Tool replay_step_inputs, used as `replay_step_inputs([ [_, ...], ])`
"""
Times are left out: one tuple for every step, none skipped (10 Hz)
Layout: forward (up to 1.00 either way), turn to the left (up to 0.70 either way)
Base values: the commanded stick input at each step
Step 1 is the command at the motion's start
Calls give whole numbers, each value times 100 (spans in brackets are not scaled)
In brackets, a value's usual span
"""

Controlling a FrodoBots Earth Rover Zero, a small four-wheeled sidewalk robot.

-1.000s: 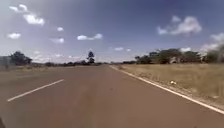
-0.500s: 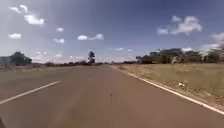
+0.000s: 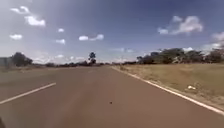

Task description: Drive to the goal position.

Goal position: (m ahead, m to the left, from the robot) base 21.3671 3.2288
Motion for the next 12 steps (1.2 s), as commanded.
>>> replay_step_inputs([
  [85,0],
  [85,0],
  [85,0],
  [85,0],
  [85,0],
  [85,0],
  [85,0],
  [85,0],
  [85,0],
  [85,0],
  [85,0],
  [85,0],
])
